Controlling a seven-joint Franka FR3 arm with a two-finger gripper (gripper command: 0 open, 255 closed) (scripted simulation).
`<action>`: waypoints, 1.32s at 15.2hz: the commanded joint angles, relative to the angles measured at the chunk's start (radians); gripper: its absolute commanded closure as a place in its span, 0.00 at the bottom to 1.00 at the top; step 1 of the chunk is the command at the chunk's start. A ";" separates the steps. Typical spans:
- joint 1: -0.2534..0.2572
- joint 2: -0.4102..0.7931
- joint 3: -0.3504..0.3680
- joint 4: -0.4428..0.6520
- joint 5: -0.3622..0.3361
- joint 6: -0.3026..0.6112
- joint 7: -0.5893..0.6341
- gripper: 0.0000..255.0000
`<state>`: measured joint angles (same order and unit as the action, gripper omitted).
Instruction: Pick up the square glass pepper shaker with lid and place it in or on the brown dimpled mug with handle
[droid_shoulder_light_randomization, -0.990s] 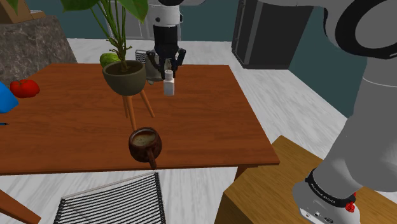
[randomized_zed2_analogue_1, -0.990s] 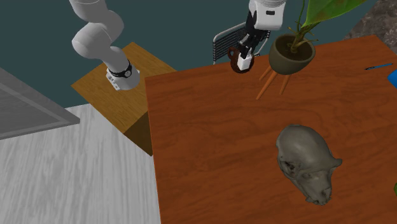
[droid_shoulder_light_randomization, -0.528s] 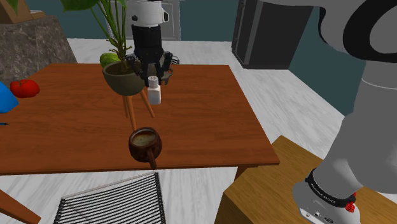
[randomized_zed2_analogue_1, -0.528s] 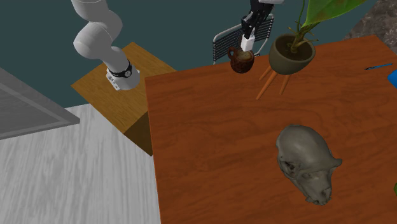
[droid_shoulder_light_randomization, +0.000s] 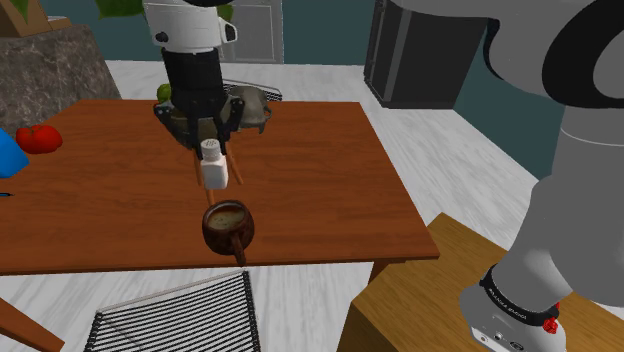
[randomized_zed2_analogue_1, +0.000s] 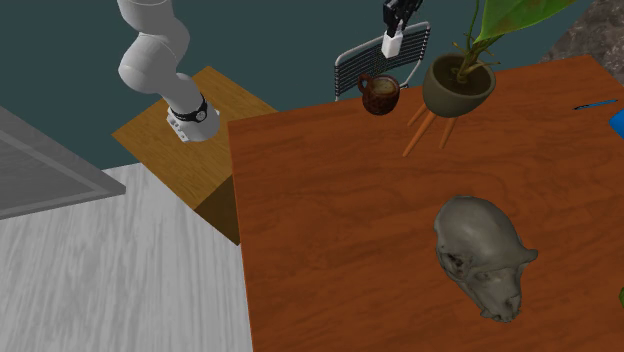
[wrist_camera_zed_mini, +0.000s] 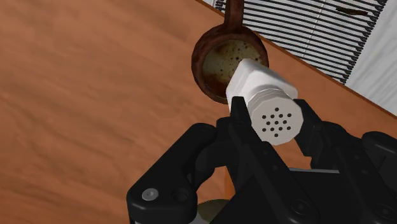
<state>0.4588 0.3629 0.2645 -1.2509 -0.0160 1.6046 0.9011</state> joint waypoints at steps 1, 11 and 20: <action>0.004 -0.005 0.002 -0.031 0.001 0.027 0.007 1.00; -0.005 -0.022 0.000 -0.191 0.005 0.170 -0.001 1.00; -0.008 -0.016 -0.002 -0.281 0.004 0.265 -0.005 1.00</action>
<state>0.4508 0.3466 0.2628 -1.5275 -0.0118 1.8646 0.8970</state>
